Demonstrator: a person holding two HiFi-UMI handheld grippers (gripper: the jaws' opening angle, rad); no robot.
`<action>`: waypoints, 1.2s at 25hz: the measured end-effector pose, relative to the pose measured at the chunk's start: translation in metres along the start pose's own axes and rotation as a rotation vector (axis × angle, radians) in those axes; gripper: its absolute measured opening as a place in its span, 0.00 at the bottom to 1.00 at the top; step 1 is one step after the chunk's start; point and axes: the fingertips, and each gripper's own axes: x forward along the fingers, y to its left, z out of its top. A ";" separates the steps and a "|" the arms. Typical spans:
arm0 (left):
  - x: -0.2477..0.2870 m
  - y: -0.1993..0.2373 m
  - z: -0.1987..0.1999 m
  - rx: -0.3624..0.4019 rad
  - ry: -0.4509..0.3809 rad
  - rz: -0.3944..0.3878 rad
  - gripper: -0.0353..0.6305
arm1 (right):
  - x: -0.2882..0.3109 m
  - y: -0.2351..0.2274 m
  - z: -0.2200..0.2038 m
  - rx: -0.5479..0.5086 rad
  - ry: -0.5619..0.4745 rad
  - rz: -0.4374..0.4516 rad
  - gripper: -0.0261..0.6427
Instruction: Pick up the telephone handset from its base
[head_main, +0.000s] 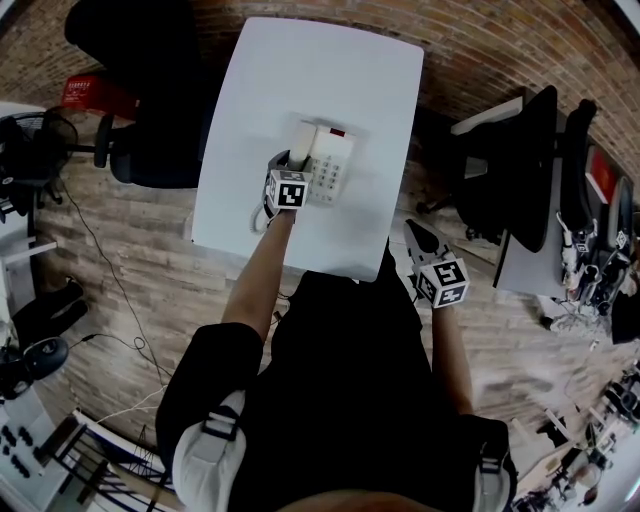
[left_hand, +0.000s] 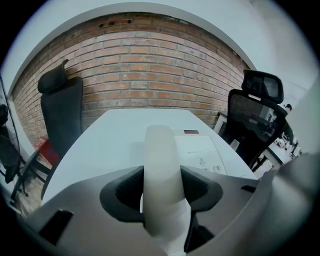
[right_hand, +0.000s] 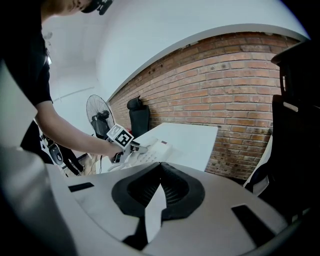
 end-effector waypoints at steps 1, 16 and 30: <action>0.000 0.000 0.000 -0.011 -0.003 -0.003 0.39 | 0.000 -0.001 0.000 0.002 0.000 -0.002 0.03; -0.028 0.001 0.017 -0.050 -0.117 -0.051 0.38 | 0.008 0.008 0.005 -0.010 -0.011 0.023 0.03; -0.078 0.008 0.024 -0.055 -0.204 -0.114 0.38 | 0.018 0.035 0.017 -0.042 -0.052 0.055 0.03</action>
